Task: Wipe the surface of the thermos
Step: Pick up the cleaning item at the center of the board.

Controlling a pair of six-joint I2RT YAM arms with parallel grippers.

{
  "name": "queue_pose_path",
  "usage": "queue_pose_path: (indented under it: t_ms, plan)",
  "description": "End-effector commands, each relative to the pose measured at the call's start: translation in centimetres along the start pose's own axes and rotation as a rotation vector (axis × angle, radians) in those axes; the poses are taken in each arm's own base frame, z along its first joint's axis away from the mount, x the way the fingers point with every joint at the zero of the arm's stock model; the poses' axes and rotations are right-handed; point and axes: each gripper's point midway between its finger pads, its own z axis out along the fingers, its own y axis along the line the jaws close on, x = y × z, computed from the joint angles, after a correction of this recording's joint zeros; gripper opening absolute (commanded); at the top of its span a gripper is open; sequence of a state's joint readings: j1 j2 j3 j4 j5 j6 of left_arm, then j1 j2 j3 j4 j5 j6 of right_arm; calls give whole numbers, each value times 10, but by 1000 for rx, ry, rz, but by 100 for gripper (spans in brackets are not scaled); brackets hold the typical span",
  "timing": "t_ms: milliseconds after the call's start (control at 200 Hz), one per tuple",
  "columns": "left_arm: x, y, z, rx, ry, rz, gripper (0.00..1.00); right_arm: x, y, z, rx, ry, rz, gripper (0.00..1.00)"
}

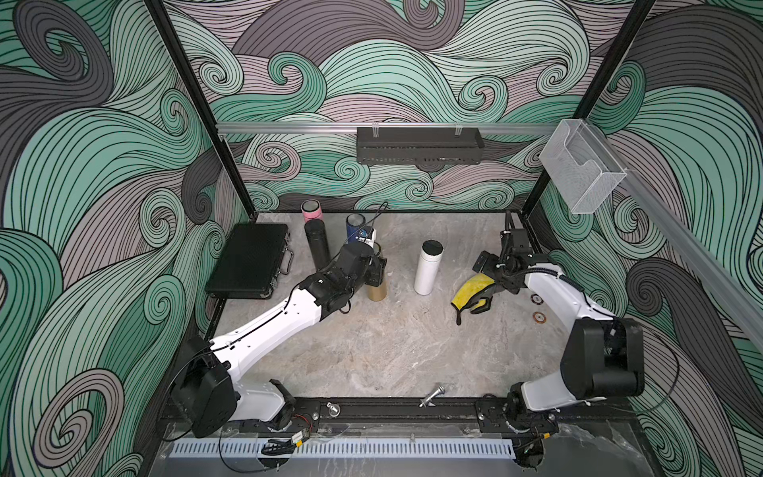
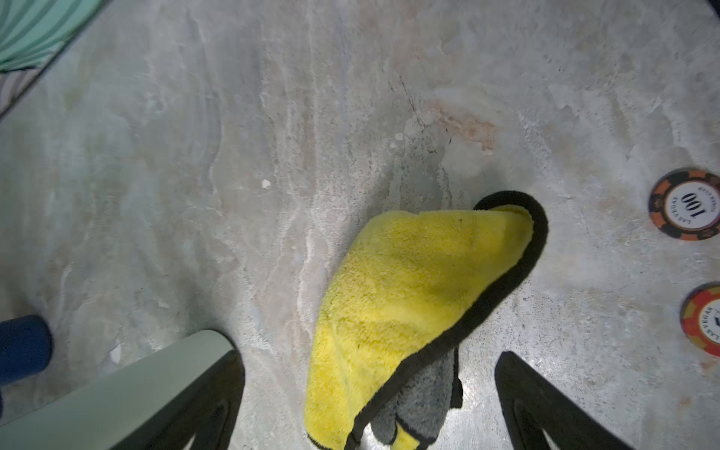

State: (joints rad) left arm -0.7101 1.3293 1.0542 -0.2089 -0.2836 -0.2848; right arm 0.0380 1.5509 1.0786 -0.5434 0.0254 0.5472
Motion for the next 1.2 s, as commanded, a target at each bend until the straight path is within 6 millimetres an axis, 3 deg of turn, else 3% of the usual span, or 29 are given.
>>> queue_pose_path:
  t_ms: [0, 315, 520, 610, 665, 735, 766, 911, 1006, 1101, 1196]
  plan:
    - [-29, -3, -18, 25, -99, -36, 0, 18, -8, 19, 33, 73, 19, 96]
    - [-20, 2, -23, 21, -103, -45, 0, 35, -14, 49, 58, 142, 57, 83]
    - [-15, 3, -20, 18, -94, -43, 0, 42, -19, 67, 81, 162, 66, 83]
    - [-14, 3, -20, 21, -93, -45, 0, 41, -18, 69, 70, 152, 66, 75]
    - [-14, 3, -20, 23, -93, -45, 0, 41, -18, 69, 63, 142, 67, 57]
    - [-14, 2, -20, 27, -95, -44, 0, 40, -17, 66, 51, 137, 66, 16]
    - [-15, 2, -21, 27, -95, -44, 0, 41, -16, 64, 47, 136, 61, 3]
    - [-14, 2, -21, 30, -94, -42, 0, 46, -12, 46, 5, 115, 22, 0]
    - [-12, 1, -20, 32, -87, -44, 0, 60, -1, 22, -80, 107, -60, 0]
    - [-11, -2, -20, 54, -79, -60, 0, 82, 22, -25, -224, 60, -185, 0]
    - [-12, -3, -24, 68, -69, -77, 0, 116, 55, -78, -460, 28, -313, 0]
